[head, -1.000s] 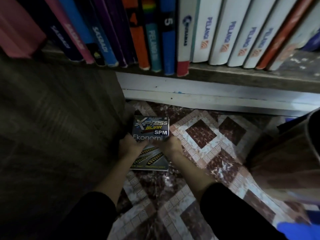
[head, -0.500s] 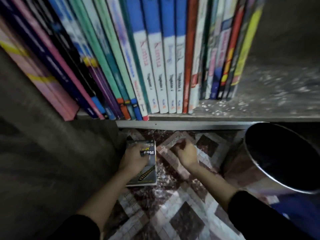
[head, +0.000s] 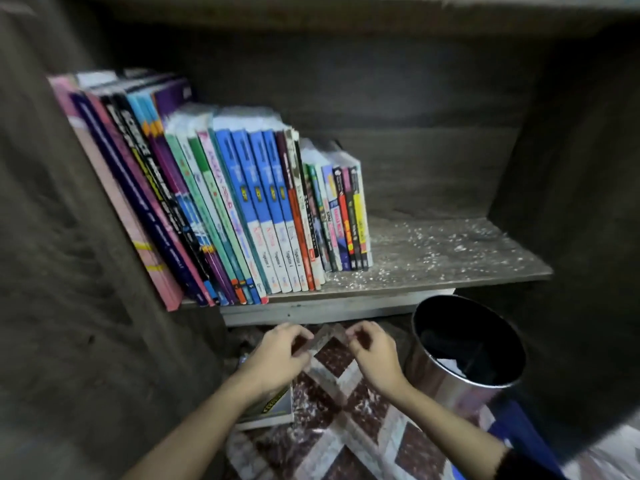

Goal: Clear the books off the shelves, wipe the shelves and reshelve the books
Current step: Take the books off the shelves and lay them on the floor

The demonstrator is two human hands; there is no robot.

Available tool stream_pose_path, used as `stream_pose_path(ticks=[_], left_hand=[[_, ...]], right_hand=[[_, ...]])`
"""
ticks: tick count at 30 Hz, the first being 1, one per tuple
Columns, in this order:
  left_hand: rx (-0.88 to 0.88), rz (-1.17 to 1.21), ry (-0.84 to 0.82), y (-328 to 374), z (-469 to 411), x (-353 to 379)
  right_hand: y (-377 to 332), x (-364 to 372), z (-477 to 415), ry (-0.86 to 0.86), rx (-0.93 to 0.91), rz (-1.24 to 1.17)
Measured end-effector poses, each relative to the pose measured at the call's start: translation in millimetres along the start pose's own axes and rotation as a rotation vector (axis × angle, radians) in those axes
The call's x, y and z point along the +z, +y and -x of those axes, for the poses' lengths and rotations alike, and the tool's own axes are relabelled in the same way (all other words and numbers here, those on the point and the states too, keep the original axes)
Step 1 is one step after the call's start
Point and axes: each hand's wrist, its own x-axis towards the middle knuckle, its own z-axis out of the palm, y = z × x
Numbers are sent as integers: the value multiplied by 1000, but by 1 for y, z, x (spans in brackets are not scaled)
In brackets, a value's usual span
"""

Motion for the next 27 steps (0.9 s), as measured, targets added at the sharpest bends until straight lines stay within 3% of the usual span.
stream_pose_path(ticks=[7,14,21,27], left_hand=[[213,-132,129,68,14,-39],[476,-590,366,117,-4,-72],[308,-914,575,147,-33,-111],[213,-982,556,141,-55,-116]], right_hand=[[-40,-51,5,125,-54,-76],[-65,-81,-21,214,-158,-83],[-105,-89,-73,131,-214,0],[-121,-82,-105,76,-235,80]])
